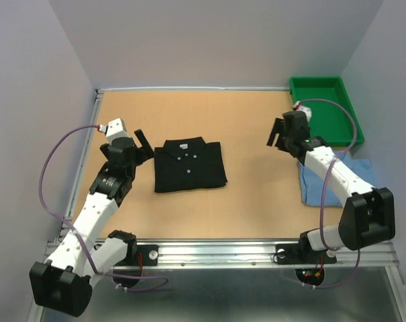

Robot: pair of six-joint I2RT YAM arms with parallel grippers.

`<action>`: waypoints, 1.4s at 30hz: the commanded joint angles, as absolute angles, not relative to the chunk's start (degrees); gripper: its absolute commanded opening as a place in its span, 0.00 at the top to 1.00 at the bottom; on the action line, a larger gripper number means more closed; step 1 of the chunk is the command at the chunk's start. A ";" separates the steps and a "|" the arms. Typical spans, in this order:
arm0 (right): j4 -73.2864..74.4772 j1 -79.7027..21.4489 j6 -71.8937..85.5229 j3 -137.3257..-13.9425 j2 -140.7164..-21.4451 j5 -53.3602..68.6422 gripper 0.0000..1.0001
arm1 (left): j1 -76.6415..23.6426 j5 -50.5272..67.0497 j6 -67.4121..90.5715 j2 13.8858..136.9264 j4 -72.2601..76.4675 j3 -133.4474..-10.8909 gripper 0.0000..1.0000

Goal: Fold and stack the long sleeve shirts
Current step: Neatly place the folded shirt to the corner

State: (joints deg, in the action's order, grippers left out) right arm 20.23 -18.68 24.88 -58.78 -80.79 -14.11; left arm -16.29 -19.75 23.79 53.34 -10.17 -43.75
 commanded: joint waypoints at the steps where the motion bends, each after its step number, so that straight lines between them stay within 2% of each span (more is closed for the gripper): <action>1: 27.77 -11.35 21.98 -55.91 -78.05 -27.06 0.21 | -16.17 -20.21 20.04 46.69 -8.18 -39.82 0.01; 8: 27.51 -6.33 19.87 -53.88 -84.02 -31.02 0.27 | -16.26 -21.27 19.34 46.41 -6.33 -38.50 0.01; 21: 25.75 -1.68 20.65 -52.21 -94.12 -26.46 0.41 | -16.26 -21.09 18.98 46.49 -5.63 -38.59 0.01; 22: 25.23 -1.15 20.65 -52.12 -96.74 -23.58 0.56 | -16.35 -20.83 18.98 46.58 -5.63 -38.58 0.01; 23: 25.22 -1.14 20.65 -52.12 -96.77 -23.55 0.56 | -16.35 -20.83 18.98 46.58 -5.63 -38.58 0.02; 24: 25.14 -1.06 20.05 -52.21 -97.12 -22.34 0.62 | -16.43 -20.74 18.98 46.67 -5.54 -38.58 0.02; 25: 25.05 -1.05 19.78 -52.21 -97.47 -19.80 0.77 | -16.44 -20.66 18.90 46.67 -5.54 -38.67 0.02; 28: 25.14 -1.23 18.81 -52.21 -96.86 -13.22 0.99 | -16.44 -20.57 18.90 46.67 -5.54 -38.58 0.02; 33: 25.66 -3.77 24.07 -51.42 -94.49 -3.70 0.99 | -16.44 -20.48 18.90 46.84 -5.45 -38.58 0.02; 38: 25.58 -13.33 33.64 -54.04 -95.01 1.91 0.99 | -16.44 -20.22 18.90 47.11 -5.45 -38.58 0.02; 42: 24.96 -20.47 40.59 -58.88 -97.99 0.27 0.98 | -16.44 -20.13 18.90 47.37 -5.62 -38.67 0.02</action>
State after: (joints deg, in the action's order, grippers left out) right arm 24.03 -14.09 31.57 -54.63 -94.56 -5.26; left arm -16.40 -19.84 19.90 47.13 -7.94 -38.70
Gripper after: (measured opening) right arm 0.023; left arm 0.985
